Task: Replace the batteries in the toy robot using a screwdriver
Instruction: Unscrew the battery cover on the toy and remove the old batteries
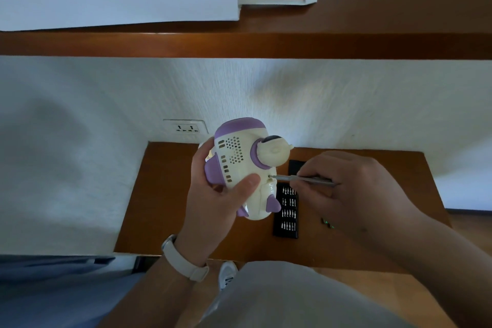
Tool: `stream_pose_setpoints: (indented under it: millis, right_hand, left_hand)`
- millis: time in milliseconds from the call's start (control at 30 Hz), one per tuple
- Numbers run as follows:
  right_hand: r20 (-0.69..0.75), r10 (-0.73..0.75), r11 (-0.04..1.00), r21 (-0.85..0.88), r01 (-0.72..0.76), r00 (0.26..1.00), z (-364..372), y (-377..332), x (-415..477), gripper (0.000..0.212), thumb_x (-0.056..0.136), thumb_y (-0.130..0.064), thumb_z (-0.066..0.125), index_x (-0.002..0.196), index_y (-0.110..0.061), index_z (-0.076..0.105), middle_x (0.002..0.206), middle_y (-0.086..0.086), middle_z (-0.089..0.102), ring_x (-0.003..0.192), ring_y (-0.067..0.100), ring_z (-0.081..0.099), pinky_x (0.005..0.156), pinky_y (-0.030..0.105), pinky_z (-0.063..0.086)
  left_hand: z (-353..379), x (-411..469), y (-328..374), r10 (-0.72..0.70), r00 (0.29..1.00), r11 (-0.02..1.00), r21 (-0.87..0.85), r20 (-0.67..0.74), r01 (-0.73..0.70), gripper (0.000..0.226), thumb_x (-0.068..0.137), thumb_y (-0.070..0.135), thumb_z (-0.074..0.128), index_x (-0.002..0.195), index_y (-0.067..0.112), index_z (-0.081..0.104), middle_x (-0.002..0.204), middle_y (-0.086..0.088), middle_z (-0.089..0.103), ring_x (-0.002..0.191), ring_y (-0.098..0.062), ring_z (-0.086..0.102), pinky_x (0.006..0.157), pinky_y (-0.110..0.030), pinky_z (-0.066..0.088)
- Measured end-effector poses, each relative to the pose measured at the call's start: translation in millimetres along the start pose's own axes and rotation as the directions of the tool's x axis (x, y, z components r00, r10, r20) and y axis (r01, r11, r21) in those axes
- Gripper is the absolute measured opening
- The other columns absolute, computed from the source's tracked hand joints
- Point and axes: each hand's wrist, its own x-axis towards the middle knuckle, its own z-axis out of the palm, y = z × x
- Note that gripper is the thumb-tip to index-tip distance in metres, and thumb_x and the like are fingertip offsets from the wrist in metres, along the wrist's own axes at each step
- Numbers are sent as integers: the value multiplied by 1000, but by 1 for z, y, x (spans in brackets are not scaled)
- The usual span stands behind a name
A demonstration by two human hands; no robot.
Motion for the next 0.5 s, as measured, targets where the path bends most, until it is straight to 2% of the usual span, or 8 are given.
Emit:
stream_pose_setpoints:
  millis: [133, 267, 333, 367, 433, 500]
  right_hand:
    - [26, 11, 999, -33, -10, 1000, -3, -4, 2, 24, 85, -35, 58, 77, -17, 71, 67, -4, 63, 56, 14, 56, 48, 34, 49]
    - [48, 57, 998, -3, -57, 997, -6, -7, 5, 23, 83, -39, 56, 76, -20, 67, 64, -10, 59, 54, 9, 54, 48, 23, 42]
    - [74, 119, 992, -48, -116, 990, -6, -6, 5, 31, 84, -47, 49, 69, -22, 61, 56, -9, 54, 48, 9, 49, 44, 16, 34]
    - [87, 149, 987, -68, -143, 985, -6, -6, 5, 36, 85, -50, 46, 65, -22, 57, 52, -7, 51, 44, 11, 46, 41, 19, 33]
    - [97, 195, 979, -72, -188, 976, -5, -4, 4, 43, 86, -52, 42, 56, -22, 48, 45, -4, 42, 41, 12, 40, 50, 17, 40]
    - [115, 222, 973, -84, -214, 968, -7, -4, 2, 46, 86, -55, 39, 53, -23, 42, 43, -5, 38, 43, 8, 43, 55, 11, 39]
  left_hand:
    - [2, 0, 5, 55, 998, 997, 44, 29, -56, 77, 67, 40, 82, 131, 46, 40, 117, 25, 62, 112, -9, 64, 68, -23, 60]
    - [4, -1, 9, 91, 995, 992, 79, 33, -94, 75, 68, 41, 79, 131, 44, 39, 116, 31, 61, 111, -5, 64, 67, -20, 59]
    - [4, 0, 11, 98, 995, 991, 88, 22, -99, 75, 68, 43, 79, 131, 42, 39, 115, 33, 61, 110, -4, 64, 67, -19, 59]
    - [5, 0, 12, 107, 994, 989, 101, 15, -108, 75, 68, 44, 78, 131, 42, 39, 115, 34, 61, 110, -3, 64, 67, -18, 58]
    - [4, -2, 14, 134, 991, 980, 144, 10, -134, 75, 68, 48, 77, 132, 42, 37, 114, 38, 59, 109, 2, 63, 66, -16, 58]
    - [5, -4, 16, 151, 988, 972, 182, 14, -151, 77, 68, 51, 76, 132, 43, 35, 115, 41, 57, 110, 4, 62, 66, -15, 58]
